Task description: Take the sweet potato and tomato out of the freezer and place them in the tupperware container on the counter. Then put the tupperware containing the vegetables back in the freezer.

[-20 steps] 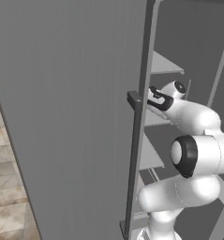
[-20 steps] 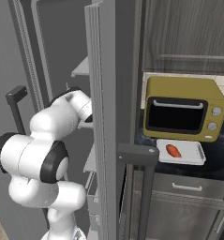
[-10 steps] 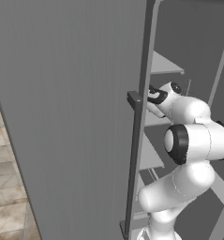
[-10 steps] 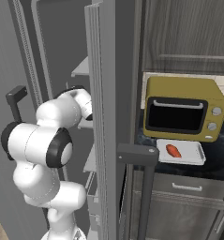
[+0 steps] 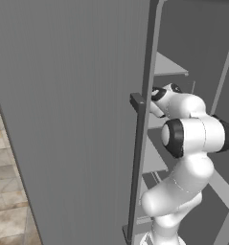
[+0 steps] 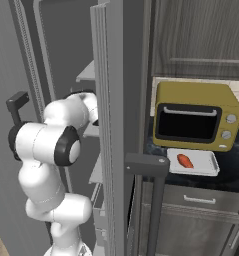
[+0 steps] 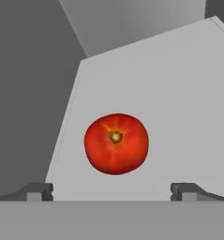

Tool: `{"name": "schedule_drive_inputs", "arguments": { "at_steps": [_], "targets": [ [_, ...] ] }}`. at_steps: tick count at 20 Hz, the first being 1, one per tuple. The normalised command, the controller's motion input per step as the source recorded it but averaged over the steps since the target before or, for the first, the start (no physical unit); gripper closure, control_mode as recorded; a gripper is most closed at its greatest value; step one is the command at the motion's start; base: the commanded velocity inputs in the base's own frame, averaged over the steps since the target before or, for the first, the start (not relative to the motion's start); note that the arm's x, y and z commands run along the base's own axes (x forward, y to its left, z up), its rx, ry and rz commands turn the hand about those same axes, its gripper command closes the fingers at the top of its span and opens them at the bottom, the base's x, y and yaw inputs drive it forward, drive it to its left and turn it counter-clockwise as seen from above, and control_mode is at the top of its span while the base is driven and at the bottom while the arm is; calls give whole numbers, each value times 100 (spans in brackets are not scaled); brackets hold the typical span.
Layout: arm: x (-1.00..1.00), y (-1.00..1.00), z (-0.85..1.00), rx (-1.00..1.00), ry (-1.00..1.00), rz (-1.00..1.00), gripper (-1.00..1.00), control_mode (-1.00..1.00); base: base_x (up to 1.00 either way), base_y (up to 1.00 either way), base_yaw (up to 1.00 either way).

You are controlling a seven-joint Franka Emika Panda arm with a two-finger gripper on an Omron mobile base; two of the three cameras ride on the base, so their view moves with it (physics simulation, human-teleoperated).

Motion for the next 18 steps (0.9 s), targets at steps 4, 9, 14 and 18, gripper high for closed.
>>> {"name": "schedule_drive_inputs", "arguments": {
  "at_steps": [4, 9, 14, 18],
  "targets": [
    [17, 0, -8, 3, 0, 5, -100, -100, 0, 0, 0],
    [18, 0, -11, 3, 0, 5, -100, -100, 0, 0, 0],
    [19, 0, -10, 3, 0, 5, -100, -100, 0, 0, 0],
    [15, 0, -9, 0, 0, 4, -100, -100, 0, 0, 0]
  ]
}}
